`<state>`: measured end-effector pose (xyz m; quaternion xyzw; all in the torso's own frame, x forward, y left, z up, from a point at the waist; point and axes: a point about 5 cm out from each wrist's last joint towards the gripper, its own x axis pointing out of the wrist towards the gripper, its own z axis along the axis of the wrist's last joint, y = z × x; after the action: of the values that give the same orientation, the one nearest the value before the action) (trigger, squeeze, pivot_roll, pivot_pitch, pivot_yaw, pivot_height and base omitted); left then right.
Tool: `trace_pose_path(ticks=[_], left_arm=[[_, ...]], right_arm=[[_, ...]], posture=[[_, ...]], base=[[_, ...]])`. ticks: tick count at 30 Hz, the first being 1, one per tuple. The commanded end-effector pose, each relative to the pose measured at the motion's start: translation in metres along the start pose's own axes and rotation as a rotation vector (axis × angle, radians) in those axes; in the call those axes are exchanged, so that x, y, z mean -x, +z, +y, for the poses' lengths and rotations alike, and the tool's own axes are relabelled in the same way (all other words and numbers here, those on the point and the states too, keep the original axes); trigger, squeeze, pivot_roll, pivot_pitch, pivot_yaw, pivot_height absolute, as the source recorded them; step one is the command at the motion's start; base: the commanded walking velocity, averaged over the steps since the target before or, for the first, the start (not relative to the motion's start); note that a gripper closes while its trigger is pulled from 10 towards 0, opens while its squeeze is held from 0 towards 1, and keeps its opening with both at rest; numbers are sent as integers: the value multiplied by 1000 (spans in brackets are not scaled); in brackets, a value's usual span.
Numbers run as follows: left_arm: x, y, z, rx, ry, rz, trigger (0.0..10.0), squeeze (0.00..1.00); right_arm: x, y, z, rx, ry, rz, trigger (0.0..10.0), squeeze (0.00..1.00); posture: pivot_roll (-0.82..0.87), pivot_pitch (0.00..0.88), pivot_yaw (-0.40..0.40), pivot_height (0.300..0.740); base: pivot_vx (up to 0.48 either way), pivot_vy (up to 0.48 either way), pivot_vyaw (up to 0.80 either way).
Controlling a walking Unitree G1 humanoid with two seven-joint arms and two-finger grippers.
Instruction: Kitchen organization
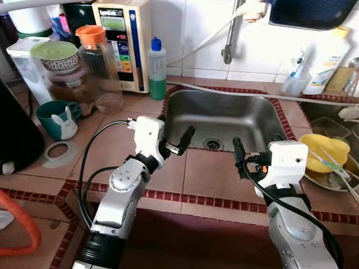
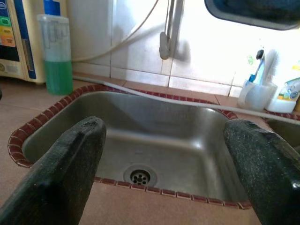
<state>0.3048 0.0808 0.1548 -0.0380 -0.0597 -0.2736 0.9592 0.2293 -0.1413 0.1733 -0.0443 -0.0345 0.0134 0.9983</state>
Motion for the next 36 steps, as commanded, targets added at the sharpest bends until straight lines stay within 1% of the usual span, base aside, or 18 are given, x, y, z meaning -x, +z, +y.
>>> trace_pose_path(ticks=[1,9,26,33,36], left_arm=[[0,-3,1,-11,-4,16,10000,0],[0,-2,6,-22,10,14,10000,0],[1,-4,9,-29,15,21,10000,0],[1,-4,10,-35,17,22,10000,0],[1,-4,10,-37,15,23,10000,0]], right_arm=[[3,5,-3,0,-10,-14,10000,0],[3,5,-1,3,1,-16,10000,0],[3,4,1,3,-4,-9,10000,0],[3,3,-1,15,-21,-7,10000,0],[3,3,-5,32,-53,-7,10000,0]], posture=[[35,0,7,740],[37,0,14,740],[35,0,20,740],[35,0,23,740],[33,0,24,740]], base=[[0,0,-725],[0,0,-742],[0,0,-770],[0,0,-781],[0,0,-781]])
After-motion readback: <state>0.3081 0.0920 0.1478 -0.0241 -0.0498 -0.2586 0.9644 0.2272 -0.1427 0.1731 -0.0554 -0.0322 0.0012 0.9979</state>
